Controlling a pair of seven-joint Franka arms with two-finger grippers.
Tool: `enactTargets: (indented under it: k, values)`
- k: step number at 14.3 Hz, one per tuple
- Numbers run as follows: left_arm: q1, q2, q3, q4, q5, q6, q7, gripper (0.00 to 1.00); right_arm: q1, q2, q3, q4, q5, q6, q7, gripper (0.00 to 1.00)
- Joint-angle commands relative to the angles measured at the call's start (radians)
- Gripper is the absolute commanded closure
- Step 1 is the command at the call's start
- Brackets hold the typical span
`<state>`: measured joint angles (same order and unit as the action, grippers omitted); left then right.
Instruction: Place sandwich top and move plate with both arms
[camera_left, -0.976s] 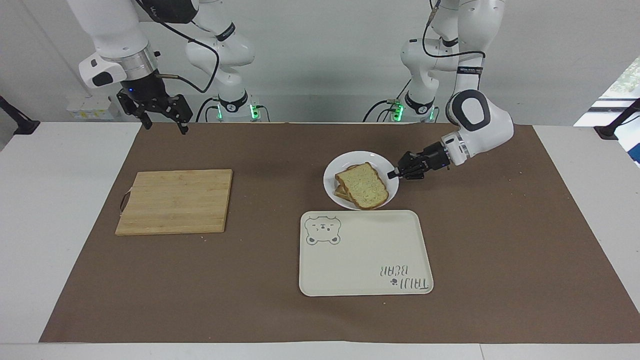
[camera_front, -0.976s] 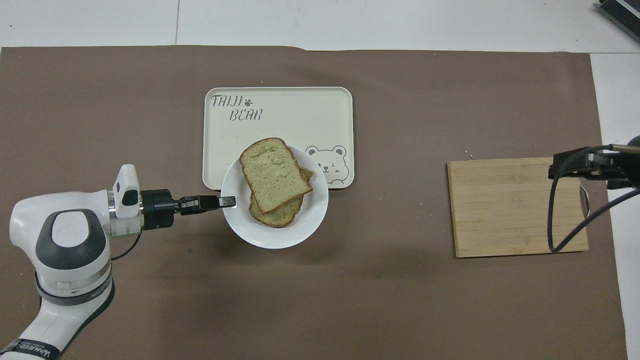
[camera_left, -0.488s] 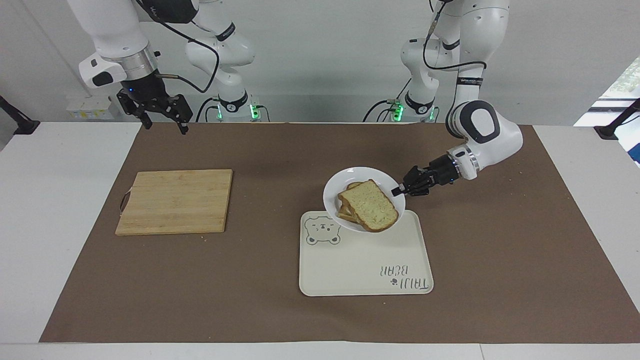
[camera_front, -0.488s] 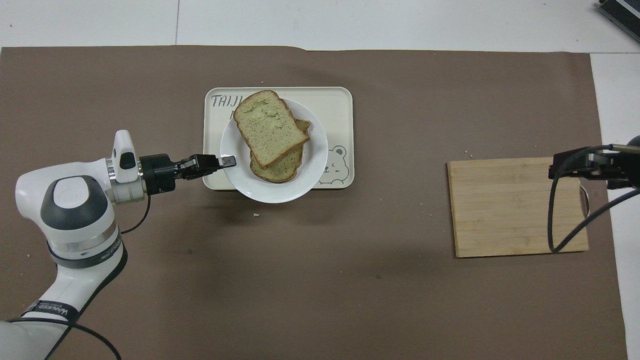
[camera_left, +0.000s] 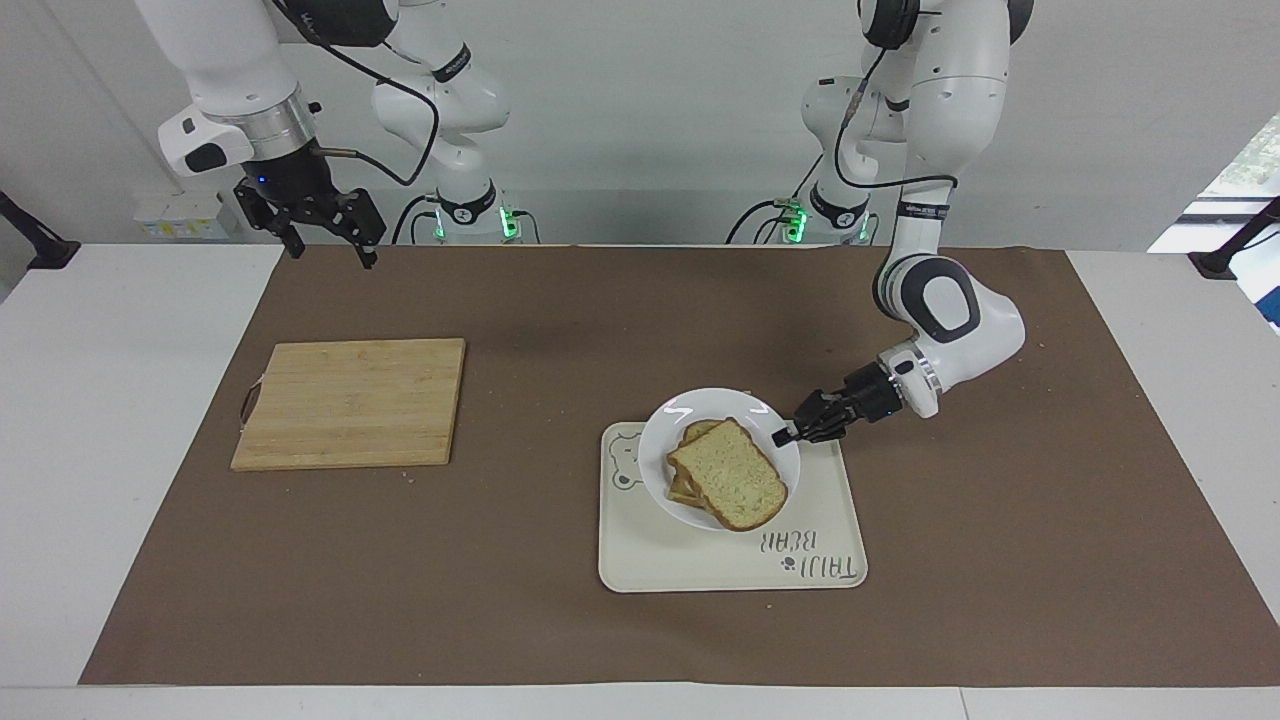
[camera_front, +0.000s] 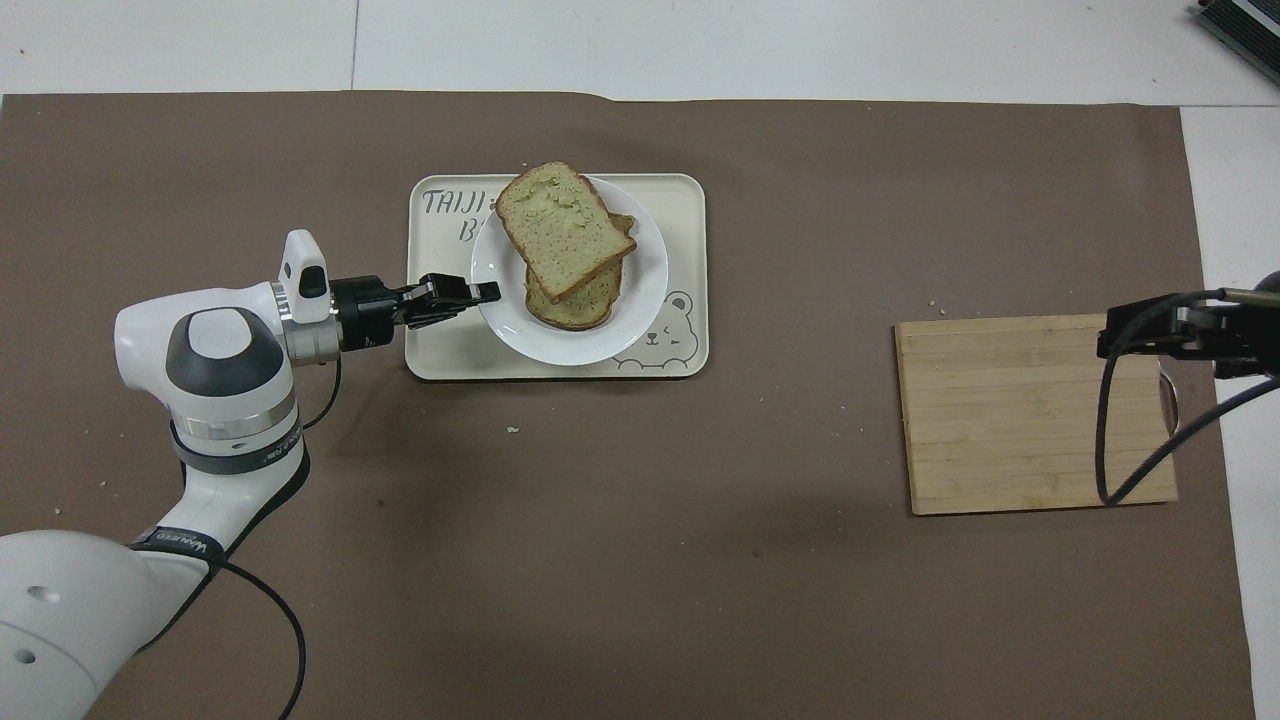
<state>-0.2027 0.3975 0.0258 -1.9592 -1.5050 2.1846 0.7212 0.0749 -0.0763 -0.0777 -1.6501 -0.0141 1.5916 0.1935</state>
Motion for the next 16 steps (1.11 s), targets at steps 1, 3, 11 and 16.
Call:
enactTargets:
  k: [1,3,11,16]
  values:
    - [0.020,0.061,-0.015,0.065,-0.020,0.001,0.017,1.00,-0.014,0.009,0.004,0.016,0.020,-0.008,-0.025,0.00]
    - [0.022,0.075,-0.015,0.082,-0.009,0.024,0.011,1.00,-0.012,0.009,0.004,0.016,0.020,-0.008,-0.025,0.00]
    - [0.029,0.067,-0.012,0.065,0.095,0.029,-0.006,0.77,-0.014,0.009,0.004,0.016,0.020,-0.008,-0.025,0.00]
    - [0.042,0.020,0.003,0.063,0.248,0.037,-0.012,0.16,-0.014,0.009,0.004,0.016,0.020,-0.008,-0.025,0.00]
